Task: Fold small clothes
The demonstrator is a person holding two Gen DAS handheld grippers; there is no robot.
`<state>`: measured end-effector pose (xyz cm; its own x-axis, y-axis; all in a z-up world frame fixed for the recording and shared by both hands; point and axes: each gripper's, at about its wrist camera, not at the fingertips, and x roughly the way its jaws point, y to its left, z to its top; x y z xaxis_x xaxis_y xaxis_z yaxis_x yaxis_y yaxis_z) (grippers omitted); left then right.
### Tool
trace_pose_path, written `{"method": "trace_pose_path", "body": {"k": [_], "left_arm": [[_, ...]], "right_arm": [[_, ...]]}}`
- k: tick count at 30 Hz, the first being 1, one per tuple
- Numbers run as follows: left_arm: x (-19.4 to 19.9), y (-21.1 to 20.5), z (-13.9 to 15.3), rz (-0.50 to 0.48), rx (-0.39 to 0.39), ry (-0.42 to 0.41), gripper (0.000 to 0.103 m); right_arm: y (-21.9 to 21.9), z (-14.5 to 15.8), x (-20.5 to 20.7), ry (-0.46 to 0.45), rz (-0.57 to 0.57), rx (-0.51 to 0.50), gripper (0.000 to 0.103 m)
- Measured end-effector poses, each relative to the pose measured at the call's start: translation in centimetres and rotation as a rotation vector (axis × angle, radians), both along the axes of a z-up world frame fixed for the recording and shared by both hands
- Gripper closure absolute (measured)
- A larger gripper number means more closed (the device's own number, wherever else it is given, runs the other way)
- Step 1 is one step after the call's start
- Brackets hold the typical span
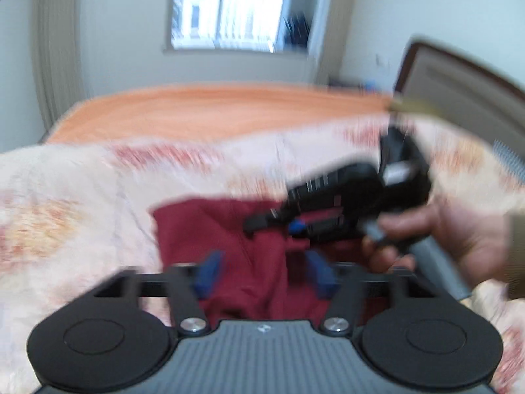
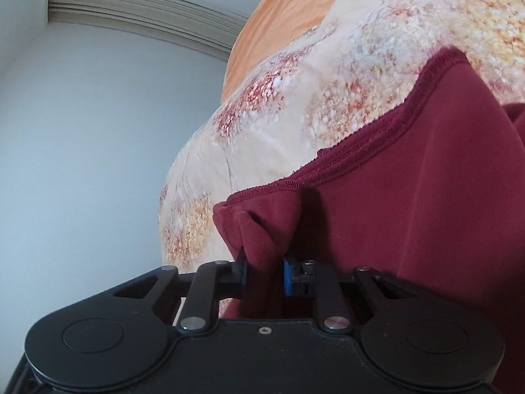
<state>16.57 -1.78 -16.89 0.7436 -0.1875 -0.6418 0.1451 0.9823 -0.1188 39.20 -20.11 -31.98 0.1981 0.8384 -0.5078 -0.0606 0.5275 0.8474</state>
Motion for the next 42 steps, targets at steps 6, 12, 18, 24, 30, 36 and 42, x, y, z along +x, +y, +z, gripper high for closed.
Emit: {"method": "trace_pose_path", "body": {"k": [6, 12, 18, 24, 30, 36, 42], "left_arm": [[-4.0, 1.5, -2.7, -0.053, 0.075, 0.050, 0.019], [-4.2, -1.1, -6.0, -0.149, 0.222, 0.017, 0.041], [-2.4, -4.0, -4.9, -0.249, 0.165, -0.033, 0.078], [-0.3, -9.3, -4.2, -0.292, 0.042, -0.070, 0.078], [1.6, -14.6, -7.9, -0.320, 0.003, 0.001, 0.078], [2.7, -16.7, -11.0, -0.352, 0.104, 0.049, 0.077], [2.7, -16.9, -10.9, -0.363, 0.097, 0.049, 0.068]], "right_arm": [[-1.2, -0.7, 0.1, 0.031, -0.024, -0.003, 0.084], [-1.6, -0.5, -0.1, 0.031, -0.012, -0.025, 0.084], [-2.6, 1.8, 0.8, -0.052, 0.046, -0.047, 0.091], [-7.4, 5.8, 2.9, -0.141, 0.060, -0.113, 0.091], [-12.0, 4.4, 3.3, -0.127, 0.028, -0.200, 0.091], [-13.6, 1.2, 2.8, -0.100, -0.023, -0.237, 0.085], [-13.6, 1.3, 2.2, -0.116, -0.021, -0.239, 0.075]]}}
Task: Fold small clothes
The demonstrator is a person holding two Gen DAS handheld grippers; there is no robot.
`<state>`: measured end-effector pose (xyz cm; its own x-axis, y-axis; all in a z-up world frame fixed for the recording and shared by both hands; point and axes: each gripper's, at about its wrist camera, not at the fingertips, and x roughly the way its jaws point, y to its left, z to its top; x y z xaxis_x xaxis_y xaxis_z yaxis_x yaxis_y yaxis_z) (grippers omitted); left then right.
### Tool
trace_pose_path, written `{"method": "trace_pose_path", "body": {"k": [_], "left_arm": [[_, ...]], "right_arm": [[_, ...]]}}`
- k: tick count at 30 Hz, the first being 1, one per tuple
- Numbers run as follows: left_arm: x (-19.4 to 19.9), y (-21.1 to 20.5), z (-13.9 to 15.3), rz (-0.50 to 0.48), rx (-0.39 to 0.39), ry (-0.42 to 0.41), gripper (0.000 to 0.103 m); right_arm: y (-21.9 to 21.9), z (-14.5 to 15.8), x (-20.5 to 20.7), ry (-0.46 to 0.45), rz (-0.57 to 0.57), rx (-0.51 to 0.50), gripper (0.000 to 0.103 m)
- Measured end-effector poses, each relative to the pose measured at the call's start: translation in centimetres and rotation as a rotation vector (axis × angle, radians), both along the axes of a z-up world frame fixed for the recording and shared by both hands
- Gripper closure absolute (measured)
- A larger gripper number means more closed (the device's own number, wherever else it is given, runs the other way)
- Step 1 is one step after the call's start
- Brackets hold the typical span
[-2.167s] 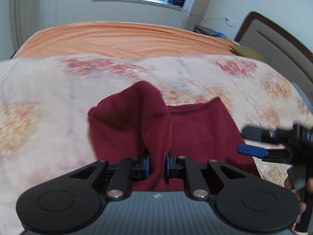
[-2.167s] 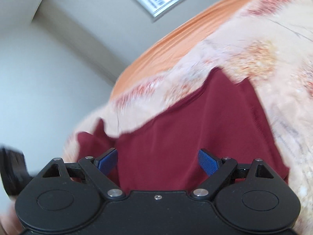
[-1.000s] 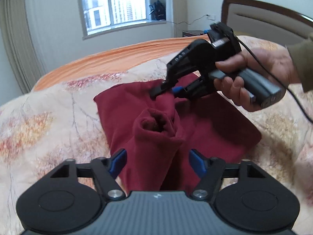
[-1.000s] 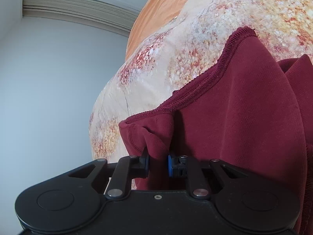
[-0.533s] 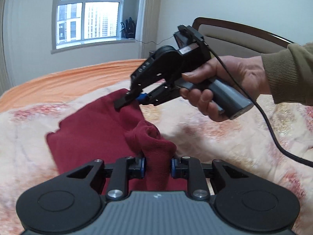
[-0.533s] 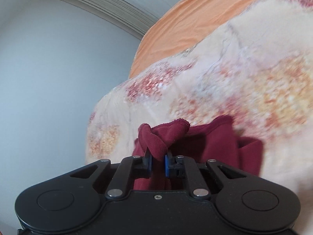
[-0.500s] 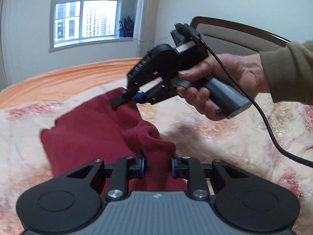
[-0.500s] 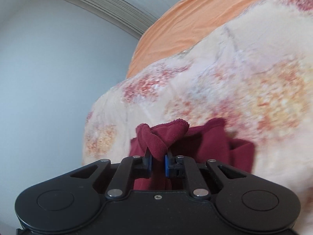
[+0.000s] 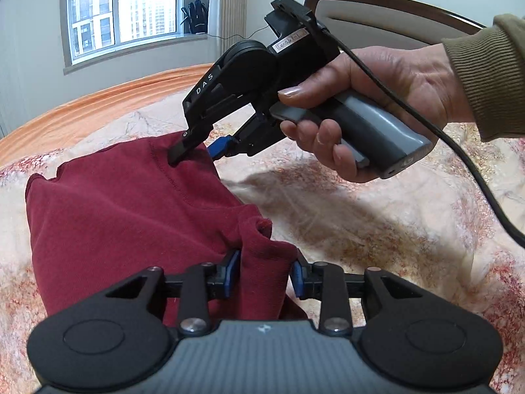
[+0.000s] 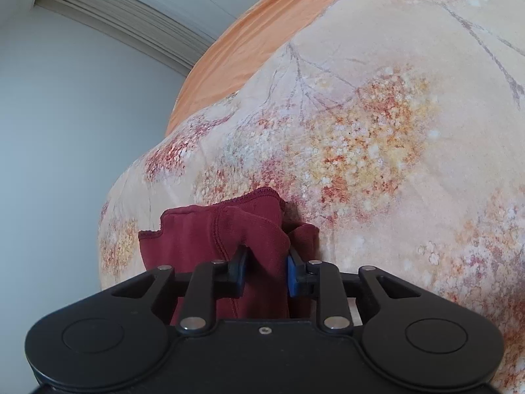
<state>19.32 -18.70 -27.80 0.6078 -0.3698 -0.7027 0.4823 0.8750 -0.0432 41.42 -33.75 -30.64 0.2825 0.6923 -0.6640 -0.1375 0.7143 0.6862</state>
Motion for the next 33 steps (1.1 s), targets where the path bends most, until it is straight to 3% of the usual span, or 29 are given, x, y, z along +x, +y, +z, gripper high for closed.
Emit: {"method": "trace_pose_path", "body": {"k": [14, 24, 26, 29, 33], "left_arm": [[-0.1, -0.1, 0.5, -0.013, -0.034, 0.024, 0.055], [-1.9, 2.6, 1.3, -0.119, -0.072, 0.038, 0.040], [-1.7, 4.8, 1.8, -0.088, -0.113, 0.051, 0.038], [0.1, 8.6, 2.8, 0.032, -0.175, 0.058, 0.035], [4.7, 12.3, 3.7, 0.200, -0.225, 0.051, 0.035]], "right_arm": [[0.6, 0.4, 0.2, -0.013, 0.030, -0.036, 0.075], [0.1, 0.4, -0.1, -0.013, 0.015, -0.037, 0.071], [-0.5, 0.4, -0.6, -0.012, -0.004, -0.023, 0.070], [-2.3, 0.9, -2.1, -0.021, -0.055, 0.012, 0.068], [-4.9, 2.2, -7.2, -0.048, -0.153, 0.033, 0.061]]}}
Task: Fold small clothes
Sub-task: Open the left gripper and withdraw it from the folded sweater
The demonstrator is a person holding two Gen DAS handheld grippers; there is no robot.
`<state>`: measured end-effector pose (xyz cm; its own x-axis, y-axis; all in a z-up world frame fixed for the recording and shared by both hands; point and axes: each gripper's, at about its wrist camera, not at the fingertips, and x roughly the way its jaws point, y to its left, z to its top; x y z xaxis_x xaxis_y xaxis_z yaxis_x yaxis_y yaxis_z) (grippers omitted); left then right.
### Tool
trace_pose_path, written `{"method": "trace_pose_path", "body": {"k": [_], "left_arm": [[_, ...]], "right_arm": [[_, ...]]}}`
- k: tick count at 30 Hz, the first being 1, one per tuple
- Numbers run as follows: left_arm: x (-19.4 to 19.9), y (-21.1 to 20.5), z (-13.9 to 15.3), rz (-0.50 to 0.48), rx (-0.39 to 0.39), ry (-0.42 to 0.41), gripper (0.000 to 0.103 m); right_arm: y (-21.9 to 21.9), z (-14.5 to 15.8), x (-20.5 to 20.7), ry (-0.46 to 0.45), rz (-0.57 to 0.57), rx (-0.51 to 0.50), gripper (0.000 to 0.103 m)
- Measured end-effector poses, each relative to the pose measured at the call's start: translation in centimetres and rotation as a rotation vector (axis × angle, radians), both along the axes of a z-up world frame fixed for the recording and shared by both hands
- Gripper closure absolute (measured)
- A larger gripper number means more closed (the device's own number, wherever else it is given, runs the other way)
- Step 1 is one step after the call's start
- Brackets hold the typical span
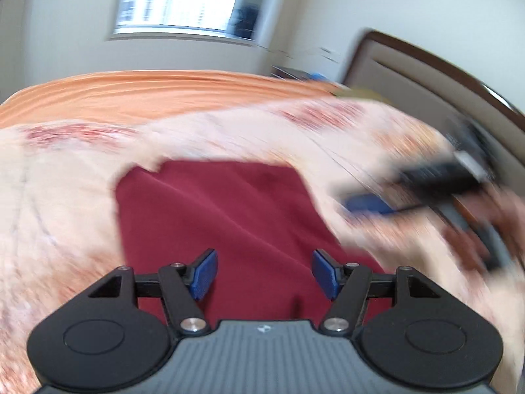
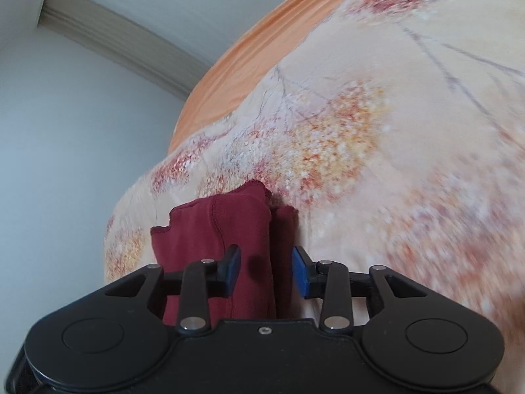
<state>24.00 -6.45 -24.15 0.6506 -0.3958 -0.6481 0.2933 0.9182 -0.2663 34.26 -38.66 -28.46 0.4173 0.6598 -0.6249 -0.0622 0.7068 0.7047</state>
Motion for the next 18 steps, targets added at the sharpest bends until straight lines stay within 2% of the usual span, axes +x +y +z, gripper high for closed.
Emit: {"method": "trace_pose_path", "body": {"k": [3, 5, 8, 12, 15, 18], "left_arm": [[3.4, 0.9, 0.2, 0.046, -0.040, -0.003, 0.034], [5.2, 0.8, 0.0, 0.051, -0.035, -0.003, 0.035], [6.9, -0.1, -0.4, 0.027, -0.002, 0.008, 0.035], [7.2, -1.1, -1.1, -0.019, 0.043, 0.018, 0.034], [6.9, -1.1, -1.6, -0.016, 0.058, 0.034, 0.034], [7.0, -1.0, -2.1, -0.014, 0.065, 0.043, 0.034]], "right_arm": [[-1.3, 0.5, -5.3, 0.017, -0.085, 0.031, 0.051], [-1.6, 0.5, -8.8, 0.042, -0.146, 0.047, 0.044], [-0.4, -0.1, -12.5, 0.093, -0.172, 0.055, 0.043], [2.4, 0.3, -14.1, 0.068, -0.161, 0.051, 0.043], [4.4, 0.6, -14.0, 0.056, -0.144, 0.056, 0.043], [5.6, 0.4, -14.3, 0.064, -0.169, 0.058, 0.039]]}}
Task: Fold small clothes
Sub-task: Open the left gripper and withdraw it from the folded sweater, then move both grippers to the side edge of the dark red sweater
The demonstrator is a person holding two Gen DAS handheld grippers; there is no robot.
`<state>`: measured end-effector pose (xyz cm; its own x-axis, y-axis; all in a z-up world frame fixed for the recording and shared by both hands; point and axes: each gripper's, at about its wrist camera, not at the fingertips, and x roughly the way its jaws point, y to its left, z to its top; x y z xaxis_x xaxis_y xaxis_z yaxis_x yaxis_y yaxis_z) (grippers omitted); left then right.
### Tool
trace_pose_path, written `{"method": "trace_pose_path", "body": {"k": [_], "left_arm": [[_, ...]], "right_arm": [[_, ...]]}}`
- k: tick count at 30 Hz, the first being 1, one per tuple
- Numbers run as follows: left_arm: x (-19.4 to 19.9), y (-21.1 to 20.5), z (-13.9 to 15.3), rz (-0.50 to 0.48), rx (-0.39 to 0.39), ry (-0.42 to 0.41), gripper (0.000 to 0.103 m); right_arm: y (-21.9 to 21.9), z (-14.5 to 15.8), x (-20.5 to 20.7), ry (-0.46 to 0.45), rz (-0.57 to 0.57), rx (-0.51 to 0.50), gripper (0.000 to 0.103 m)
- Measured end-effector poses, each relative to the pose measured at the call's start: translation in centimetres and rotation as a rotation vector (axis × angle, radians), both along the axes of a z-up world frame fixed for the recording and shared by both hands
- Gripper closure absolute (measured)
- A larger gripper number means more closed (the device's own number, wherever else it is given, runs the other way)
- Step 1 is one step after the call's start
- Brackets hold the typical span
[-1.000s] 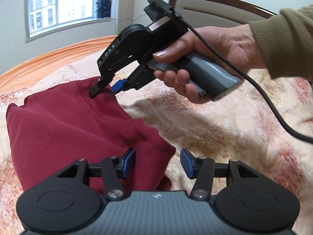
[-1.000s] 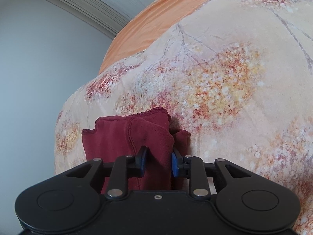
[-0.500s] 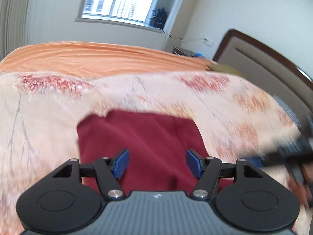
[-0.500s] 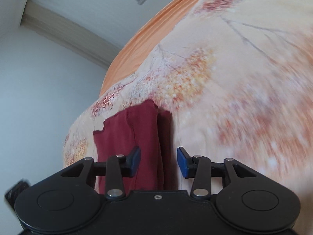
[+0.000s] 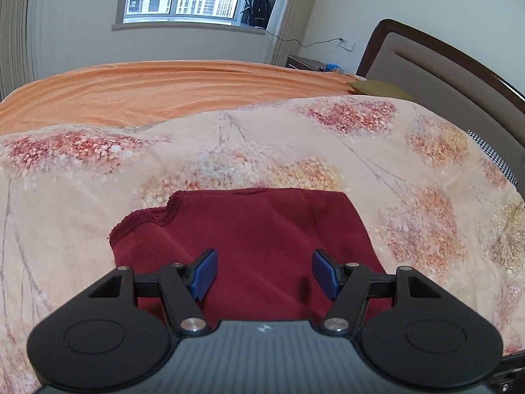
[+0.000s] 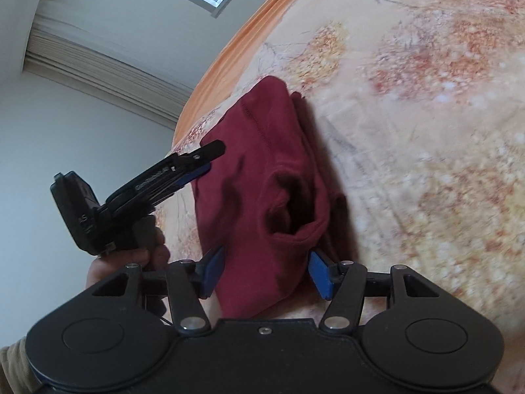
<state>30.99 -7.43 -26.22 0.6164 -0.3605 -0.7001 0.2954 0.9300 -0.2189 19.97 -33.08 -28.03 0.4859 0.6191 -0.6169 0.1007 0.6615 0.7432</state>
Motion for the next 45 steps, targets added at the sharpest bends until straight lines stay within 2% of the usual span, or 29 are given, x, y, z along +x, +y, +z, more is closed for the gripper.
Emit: {"method": "trace_pose_path", "body": {"k": [3, 4, 5, 7, 10, 11, 13, 16, 18, 19, 20, 25, 28, 29, 32, 35, 37, 39, 40, 41, 42, 43, 44, 45], "left_arm": [[0.2, 0.0, -0.1, -0.003, 0.006, 0.003, 0.034], [0.3, 0.0, -0.2, -0.003, 0.005, 0.005, 0.033], [0.5, 0.1, -0.2, -0.003, 0.003, 0.008, 0.033], [0.9, 0.4, -0.6, 0.005, 0.012, 0.015, 0.033], [1.5, 1.5, -1.2, 0.040, 0.010, 0.029, 0.033], [1.6, 1.8, -1.4, 0.046, 0.013, 0.032, 0.033], [2.0, 1.9, -1.8, 0.043, 0.034, 0.043, 0.033], [2.2, 1.3, -2.4, 0.008, 0.077, 0.053, 0.032], [2.0, 1.1, -2.2, -0.003, 0.096, 0.040, 0.032], [1.8, 1.2, -1.8, 0.001, 0.092, 0.029, 0.031], [1.5, 1.3, -1.3, 0.008, 0.081, 0.012, 0.031], [-2.3, 2.3, 1.4, 0.015, -0.017, -0.055, 0.029], [-5.1, 2.1, 1.2, -0.024, -0.061, -0.020, 0.028], [-5.9, 1.9, 0.8, -0.043, -0.061, 0.002, 0.028], [-7.8, 1.4, -0.9, -0.064, -0.031, 0.056, 0.028], [-8.3, 1.6, -1.8, -0.049, -0.012, 0.077, 0.028], [-8.3, 1.9, -2.1, -0.036, 0.016, 0.088, 0.028], [-8.2, 2.6, -2.1, -0.010, 0.043, 0.097, 0.029], [-8.2, 3.0, -1.9, 0.001, 0.049, 0.099, 0.029], [-8.3, 3.5, -1.5, 0.007, 0.050, 0.095, 0.029], [-8.7, 3.8, -0.9, 0.004, 0.047, 0.079, 0.029], [-9.0, 3.8, -0.4, -0.013, 0.043, 0.058, 0.029], [-9.3, 3.6, -0.1, -0.037, 0.035, 0.044, 0.028], [-9.5, 3.2, 0.0, -0.062, 0.030, 0.042, 0.027]], "right_arm": [[0.7, -0.9, 0.2, 0.015, -0.048, -0.027, 0.038], [0.6, -1.5, 0.4, 0.028, -0.070, -0.018, 0.043], [0.3, -2.1, 0.5, 0.040, -0.096, 0.021, 0.061], [-0.3, -3.1, 0.3, 0.065, -0.165, 0.156, 0.088], [-1.4, -4.5, -1.7, 0.083, -0.340, 0.492, 0.090], [-1.7, -5.2, -2.5, 0.101, -0.388, 0.571, 0.090], [-1.9, -6.8, -3.8, 0.155, -0.447, 0.616, 0.091], [-2.7, -9.7, -5.0, 0.247, -0.440, 0.481, 0.090], [-3.5, -10.2, -5.4, 0.264, -0.417, 0.462, 0.088], [-3.9, -9.5, -5.3, 0.244, -0.385, 0.425, 0.077], [-4.2, -8.4, -5.1, 0.211, -0.349, 0.369, 0.068], [-5.5, -1.8, -3.8, -0.021, -0.211, 0.161, 0.047], [-5.3, 1.0, -0.1, -0.157, -0.126, 0.142, 0.037], [-4.9, 1.5, 1.4, -0.192, -0.093, 0.151, 0.032], [-2.7, 2.0, 7.8, -0.267, 0.045, 0.154, 0.029], [0.5, 0.7, 13.1, -0.276, 0.187, 0.075, 0.028], [3.4, -0.4, 14.8, -0.288, 0.315, -0.036, 0.029], [5.4, -0.7, 15.4, -0.355, 0.448, -0.254, 0.035], [6.1, -0.6, 15.1, -0.394, 0.495, -0.382, 0.047], [6.5, -0.3, 14.9, -0.424, 0.533, -0.477, 0.054], [6.6, 0.3, 14.4, -0.458, 0.551, -0.523, 0.053], [6.4, 1.0, 14.0, -0.502, 0.552, -0.539, 0.044], [6.3, 1.7, 13.6, -0.542, 0.554, -0.542, 0.028], [6.2, 2.4, 13.3, -0.580, 0.560, -0.539, 0.022]]}}
